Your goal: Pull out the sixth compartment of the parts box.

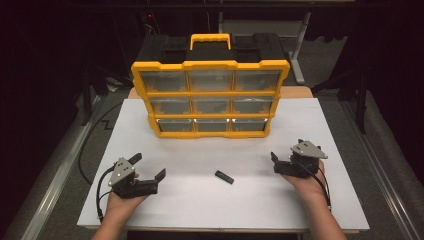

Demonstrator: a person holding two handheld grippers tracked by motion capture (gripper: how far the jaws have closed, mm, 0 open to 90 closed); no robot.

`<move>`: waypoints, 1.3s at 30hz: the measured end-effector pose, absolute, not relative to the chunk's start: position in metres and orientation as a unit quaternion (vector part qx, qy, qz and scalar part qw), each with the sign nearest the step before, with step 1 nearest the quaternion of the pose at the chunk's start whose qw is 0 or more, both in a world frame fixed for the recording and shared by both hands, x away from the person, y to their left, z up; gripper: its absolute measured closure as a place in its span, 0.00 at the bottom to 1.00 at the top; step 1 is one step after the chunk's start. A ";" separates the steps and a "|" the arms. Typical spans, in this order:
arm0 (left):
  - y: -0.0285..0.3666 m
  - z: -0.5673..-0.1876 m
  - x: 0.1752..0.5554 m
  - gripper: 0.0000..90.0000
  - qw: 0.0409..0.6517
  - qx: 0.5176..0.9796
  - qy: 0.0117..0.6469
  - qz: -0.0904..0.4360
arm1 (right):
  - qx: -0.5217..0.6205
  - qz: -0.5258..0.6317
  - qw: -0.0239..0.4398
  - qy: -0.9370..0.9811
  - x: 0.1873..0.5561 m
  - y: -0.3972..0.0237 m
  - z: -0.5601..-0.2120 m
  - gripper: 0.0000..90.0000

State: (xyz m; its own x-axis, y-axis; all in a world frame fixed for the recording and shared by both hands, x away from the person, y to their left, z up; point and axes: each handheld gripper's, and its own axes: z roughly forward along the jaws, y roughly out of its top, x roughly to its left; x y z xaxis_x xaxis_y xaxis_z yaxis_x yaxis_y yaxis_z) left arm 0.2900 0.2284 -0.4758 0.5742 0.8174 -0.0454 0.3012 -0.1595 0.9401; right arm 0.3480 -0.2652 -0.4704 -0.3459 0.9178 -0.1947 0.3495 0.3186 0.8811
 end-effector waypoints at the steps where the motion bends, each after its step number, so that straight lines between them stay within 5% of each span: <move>1: 0.228 -0.476 0.290 0.00 0.518 0.721 0.387 0.250 | 0.437 0.386 0.367 0.725 0.348 -0.265 -0.471 0.00; 39: 0.226 -0.477 0.288 0.00 0.522 0.723 0.378 0.249 | 0.345 0.275 0.410 0.798 0.343 -0.241 -0.480 0.01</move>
